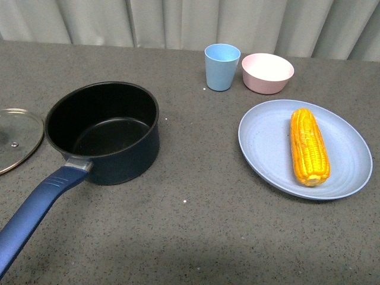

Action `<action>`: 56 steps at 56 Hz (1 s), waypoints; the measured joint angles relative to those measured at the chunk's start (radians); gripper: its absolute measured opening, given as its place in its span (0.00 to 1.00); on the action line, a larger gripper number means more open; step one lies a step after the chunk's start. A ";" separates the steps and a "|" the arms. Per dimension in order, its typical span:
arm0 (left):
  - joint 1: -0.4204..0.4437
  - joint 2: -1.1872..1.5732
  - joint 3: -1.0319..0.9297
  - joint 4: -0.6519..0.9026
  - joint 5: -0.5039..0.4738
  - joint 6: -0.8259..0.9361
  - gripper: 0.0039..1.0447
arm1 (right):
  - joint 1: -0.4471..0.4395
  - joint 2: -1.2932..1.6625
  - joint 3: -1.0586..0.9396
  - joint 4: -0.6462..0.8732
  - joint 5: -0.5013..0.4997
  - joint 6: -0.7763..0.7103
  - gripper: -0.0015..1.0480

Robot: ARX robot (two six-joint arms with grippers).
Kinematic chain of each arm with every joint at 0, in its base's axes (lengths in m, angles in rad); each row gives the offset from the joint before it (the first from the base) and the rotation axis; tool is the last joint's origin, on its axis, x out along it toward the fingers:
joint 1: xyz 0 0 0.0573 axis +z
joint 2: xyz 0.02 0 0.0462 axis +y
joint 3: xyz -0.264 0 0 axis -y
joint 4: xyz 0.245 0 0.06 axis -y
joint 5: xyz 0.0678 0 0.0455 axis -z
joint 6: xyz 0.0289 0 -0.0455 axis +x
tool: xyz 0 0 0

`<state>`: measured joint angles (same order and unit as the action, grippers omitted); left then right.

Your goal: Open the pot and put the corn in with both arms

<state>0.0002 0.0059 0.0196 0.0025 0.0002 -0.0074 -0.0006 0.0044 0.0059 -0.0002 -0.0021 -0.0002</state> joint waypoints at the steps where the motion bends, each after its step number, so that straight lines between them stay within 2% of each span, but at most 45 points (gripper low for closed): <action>1: 0.000 0.000 0.000 0.000 0.000 0.000 0.04 | 0.000 0.000 0.000 0.000 0.000 0.000 0.91; 5: 0.000 0.000 0.000 0.000 0.000 -0.001 0.04 | 0.000 0.000 0.000 0.000 0.000 0.000 0.91; 8: 0.000 -0.001 0.000 0.000 0.000 0.000 0.14 | 0.005 0.003 0.000 -0.003 0.018 0.000 0.91; 10: 0.000 -0.001 0.000 0.000 0.000 0.000 0.19 | 0.036 0.024 0.014 -0.039 0.127 0.005 0.91; 13: 0.000 -0.001 0.000 0.000 -0.002 0.000 0.28 | 0.114 0.119 0.048 -0.095 0.377 0.028 0.91; 16: 0.000 -0.002 0.000 0.000 -0.001 0.000 0.37 | 0.123 0.208 0.058 -0.086 0.479 0.042 0.91; 18: 0.000 -0.002 0.000 0.000 0.000 0.000 0.42 | 0.114 0.266 0.062 -0.061 0.488 0.044 0.91; 21: 0.000 -0.002 0.000 0.000 -0.001 0.000 0.50 | 0.086 0.363 0.070 0.006 0.455 0.055 0.91; 31: 0.000 -0.002 0.000 0.000 0.000 0.000 0.80 | -0.013 0.797 0.187 0.272 0.240 0.070 0.91; 37: 0.000 -0.002 0.000 0.000 0.000 0.000 0.96 | -0.030 1.056 0.296 0.295 0.129 0.101 0.91; 52: 0.000 -0.002 0.000 0.000 0.000 0.002 0.94 | -0.016 1.516 0.597 0.153 0.014 0.236 0.91; 56: 0.000 -0.002 0.000 0.000 0.000 0.002 0.94 | 0.009 1.649 0.710 0.092 -0.047 0.291 0.91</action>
<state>-0.0002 0.0040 0.0196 0.0021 -0.0002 -0.0051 0.0082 1.6539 0.7158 0.0914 -0.0494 0.2909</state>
